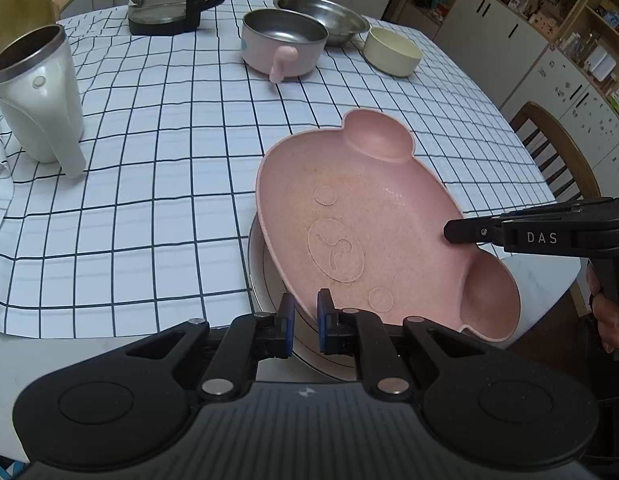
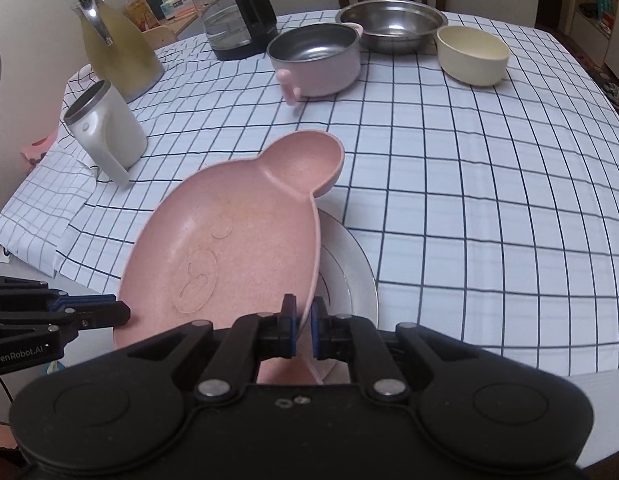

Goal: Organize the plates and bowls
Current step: 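Lift the pink plate with both grippers and lower it onto the stacked plates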

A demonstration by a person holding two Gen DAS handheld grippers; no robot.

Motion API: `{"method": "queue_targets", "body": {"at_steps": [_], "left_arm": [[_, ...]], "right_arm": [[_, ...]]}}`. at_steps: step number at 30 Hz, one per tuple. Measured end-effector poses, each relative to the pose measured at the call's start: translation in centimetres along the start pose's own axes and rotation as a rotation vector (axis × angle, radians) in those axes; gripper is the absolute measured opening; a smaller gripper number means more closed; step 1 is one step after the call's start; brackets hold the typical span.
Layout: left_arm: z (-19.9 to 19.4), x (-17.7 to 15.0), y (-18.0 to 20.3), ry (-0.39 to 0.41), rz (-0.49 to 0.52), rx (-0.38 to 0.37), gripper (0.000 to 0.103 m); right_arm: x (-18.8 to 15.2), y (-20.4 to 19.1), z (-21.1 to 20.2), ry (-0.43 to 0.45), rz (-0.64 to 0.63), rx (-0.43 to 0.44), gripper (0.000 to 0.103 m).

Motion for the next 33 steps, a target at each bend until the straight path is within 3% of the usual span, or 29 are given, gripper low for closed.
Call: {"method": "queue_targets", "body": {"at_steps": [15,26,33], "left_arm": [[1.9,-0.6,0.3,-0.053,0.018,-0.003,0.01],[2.7,-1.5,0.5,-0.114,0.039,-0.024,0.011],[3.4,-1.2,1.0,-0.11,0.057,-0.027,0.011]], "right_arm": [[-1.1,1.0,1.4,-0.01,0.023,-0.02,0.008],[-1.6,0.8,0.9,-0.048,-0.035,-0.051,0.008],[-2.1,1.6,1.1,-0.057,-0.017,-0.063,0.012]]}}
Point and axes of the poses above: each gripper's, at about its wrist camera, not at the fingertips, and z roughly the way its jaws point, y to its right, x to its top, the point moved 10 cm from there along z, roughly the way its jaws point, and after that the axes turned 11 degrees about -x, right-handed, at the moved point
